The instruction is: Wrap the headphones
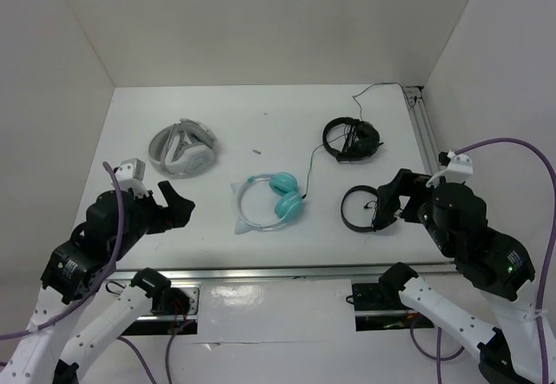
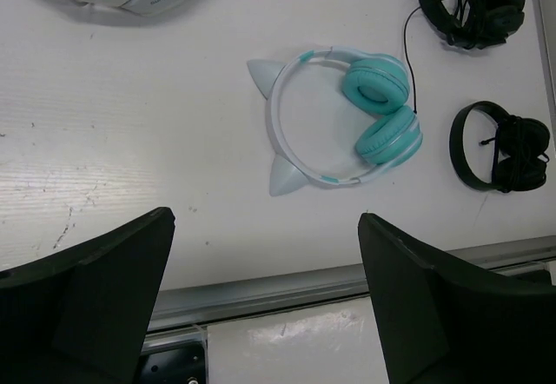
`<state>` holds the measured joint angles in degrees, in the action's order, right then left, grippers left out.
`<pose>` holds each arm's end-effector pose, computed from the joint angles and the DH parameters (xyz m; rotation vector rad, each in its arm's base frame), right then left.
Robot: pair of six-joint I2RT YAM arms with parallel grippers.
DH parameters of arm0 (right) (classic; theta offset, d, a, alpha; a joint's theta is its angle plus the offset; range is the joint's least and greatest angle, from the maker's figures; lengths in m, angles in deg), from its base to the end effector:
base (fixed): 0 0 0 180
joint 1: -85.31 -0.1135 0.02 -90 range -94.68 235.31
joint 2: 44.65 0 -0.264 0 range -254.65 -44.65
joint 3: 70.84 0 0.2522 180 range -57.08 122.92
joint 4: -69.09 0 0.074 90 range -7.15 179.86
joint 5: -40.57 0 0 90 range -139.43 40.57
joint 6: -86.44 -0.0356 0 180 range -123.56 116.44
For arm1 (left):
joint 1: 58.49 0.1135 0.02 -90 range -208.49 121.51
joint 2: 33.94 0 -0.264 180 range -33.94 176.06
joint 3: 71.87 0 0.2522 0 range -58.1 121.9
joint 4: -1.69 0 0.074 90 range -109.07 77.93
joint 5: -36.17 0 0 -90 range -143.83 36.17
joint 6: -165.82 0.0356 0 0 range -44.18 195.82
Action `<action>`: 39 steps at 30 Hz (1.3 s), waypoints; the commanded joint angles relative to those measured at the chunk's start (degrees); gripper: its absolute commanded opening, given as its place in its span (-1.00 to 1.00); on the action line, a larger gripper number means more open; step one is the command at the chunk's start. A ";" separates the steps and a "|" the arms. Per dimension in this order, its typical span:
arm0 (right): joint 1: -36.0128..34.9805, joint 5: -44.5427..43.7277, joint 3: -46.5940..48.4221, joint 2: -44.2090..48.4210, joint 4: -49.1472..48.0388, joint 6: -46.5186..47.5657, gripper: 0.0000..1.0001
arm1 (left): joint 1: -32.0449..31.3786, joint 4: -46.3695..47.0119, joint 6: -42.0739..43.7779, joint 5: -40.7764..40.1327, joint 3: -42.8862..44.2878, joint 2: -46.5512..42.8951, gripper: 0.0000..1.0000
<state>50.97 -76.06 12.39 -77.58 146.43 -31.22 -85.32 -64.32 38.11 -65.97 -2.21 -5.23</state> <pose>0.0534 0.0172 0.4029 0.1707 1.9888 0.2223 0.0725 -0.0283 0.3595 -0.3292 2.0076 -0.5071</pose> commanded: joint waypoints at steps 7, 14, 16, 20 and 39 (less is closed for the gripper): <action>-0.19 0.35 0.58 1.29 -1.43 -0.64 1.00 | -0.15 2.85 0.36 0.28 -0.09 -0.41 1.00; -0.19 2.90 -1.27 1.29 -3.01 -0.64 1.00 | -0.15 2.85 0.98 1.50 -0.09 6.17 1.00; -0.19 4.30 -1.88 1.29 -3.54 -0.11 1.00 | -0.15 3.38 0.11 2.38 -0.09 9.06 1.00; -0.19 5.71 -3.11 1.81 -5.47 -0.11 1.00 | -0.15 11.36 -2.00 12.47 -4.54 13.37 1.00; -0.19 11.16 -6.28 4.80 -7.32 1.64 1.00 | -5.16 36.53 -10.63 0.02 -8.10 57.40 1.00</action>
<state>50.97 -65.07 5.48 -74.02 141.84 -30.67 -90.06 -30.53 28.84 -61.58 -13.90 49.28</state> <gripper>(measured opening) 0.999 1.000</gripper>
